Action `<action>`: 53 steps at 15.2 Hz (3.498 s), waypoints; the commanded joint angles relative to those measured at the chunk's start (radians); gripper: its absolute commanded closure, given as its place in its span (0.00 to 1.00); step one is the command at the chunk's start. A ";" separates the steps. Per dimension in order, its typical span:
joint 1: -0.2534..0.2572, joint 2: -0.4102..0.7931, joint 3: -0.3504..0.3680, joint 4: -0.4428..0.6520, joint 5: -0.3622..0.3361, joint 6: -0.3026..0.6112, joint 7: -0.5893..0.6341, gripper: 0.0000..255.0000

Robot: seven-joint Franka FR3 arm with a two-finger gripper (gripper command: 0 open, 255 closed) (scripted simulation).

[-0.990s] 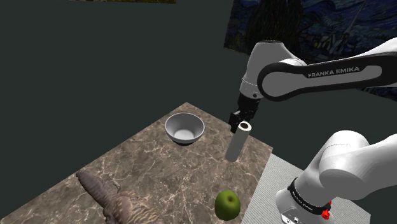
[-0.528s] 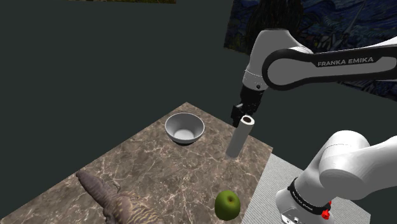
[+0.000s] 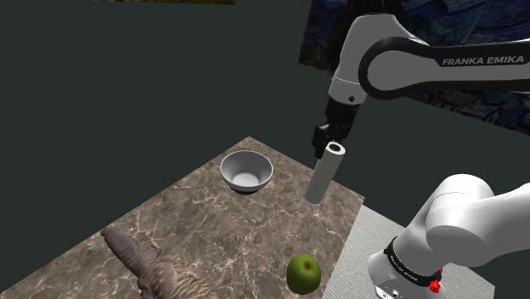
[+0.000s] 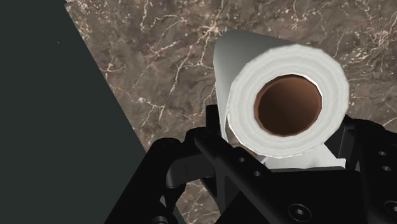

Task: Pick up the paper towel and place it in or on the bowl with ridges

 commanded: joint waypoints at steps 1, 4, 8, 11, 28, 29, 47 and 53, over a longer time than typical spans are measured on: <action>0.000 -0.002 -0.001 0.025 -0.001 -0.027 0.002 1.00; -0.001 -0.004 -0.002 0.063 -0.003 -0.068 0.005 1.00; -0.001 -0.004 -0.005 0.117 -0.006 -0.121 0.008 1.00; -0.002 -0.001 -0.006 0.160 -0.007 -0.161 0.010 1.00; 0.009 0.481 0.061 0.738 -0.012 -0.251 0.107 1.00; 0.010 0.521 0.067 0.791 -0.016 -0.262 0.116 1.00; 0.034 0.804 0.096 1.043 -0.053 -0.231 0.170 1.00; 0.033 0.792 0.096 0.946 -0.050 -0.147 0.165 1.00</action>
